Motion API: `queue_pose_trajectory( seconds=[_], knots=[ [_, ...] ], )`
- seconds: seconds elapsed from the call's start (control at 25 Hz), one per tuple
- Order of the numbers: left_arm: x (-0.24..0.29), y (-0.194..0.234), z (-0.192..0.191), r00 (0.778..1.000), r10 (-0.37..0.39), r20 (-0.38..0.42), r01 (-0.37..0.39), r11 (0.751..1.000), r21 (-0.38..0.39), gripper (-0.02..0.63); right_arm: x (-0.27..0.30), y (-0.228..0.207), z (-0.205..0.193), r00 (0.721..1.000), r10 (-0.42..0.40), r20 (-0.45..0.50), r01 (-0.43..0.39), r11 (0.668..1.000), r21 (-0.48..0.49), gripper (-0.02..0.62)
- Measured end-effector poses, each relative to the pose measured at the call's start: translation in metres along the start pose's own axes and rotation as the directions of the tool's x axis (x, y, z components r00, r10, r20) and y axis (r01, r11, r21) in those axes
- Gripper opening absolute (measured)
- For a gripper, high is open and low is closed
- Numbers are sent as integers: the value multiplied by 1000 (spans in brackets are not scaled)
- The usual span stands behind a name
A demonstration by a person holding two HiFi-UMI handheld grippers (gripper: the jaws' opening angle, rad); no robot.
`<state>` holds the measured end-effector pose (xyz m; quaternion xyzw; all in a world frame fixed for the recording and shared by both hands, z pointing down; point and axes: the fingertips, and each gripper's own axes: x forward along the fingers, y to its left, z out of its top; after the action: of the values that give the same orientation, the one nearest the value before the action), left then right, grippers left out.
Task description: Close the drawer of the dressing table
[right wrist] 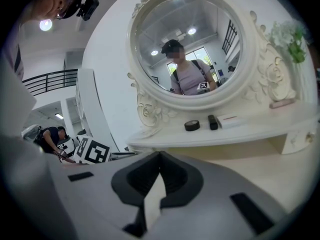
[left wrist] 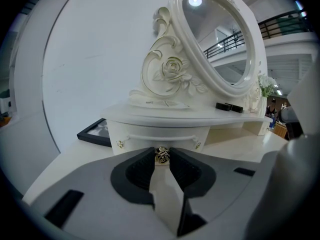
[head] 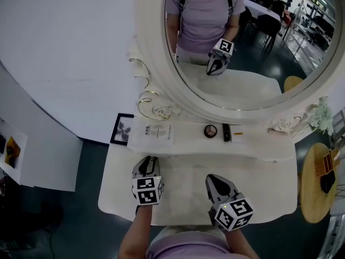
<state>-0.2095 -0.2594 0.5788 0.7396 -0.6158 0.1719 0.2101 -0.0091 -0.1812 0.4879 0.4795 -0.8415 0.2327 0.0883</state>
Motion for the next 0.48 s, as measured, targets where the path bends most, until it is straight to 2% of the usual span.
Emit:
queue_pose_trajectory(
  seconds=[0.48],
  knots=[
    [12, 1, 7, 1000, 15, -3, -15, 1000, 0, 95, -9, -10, -1, 1000, -14, 7, 14, 1000, 11, 3]
  ],
)
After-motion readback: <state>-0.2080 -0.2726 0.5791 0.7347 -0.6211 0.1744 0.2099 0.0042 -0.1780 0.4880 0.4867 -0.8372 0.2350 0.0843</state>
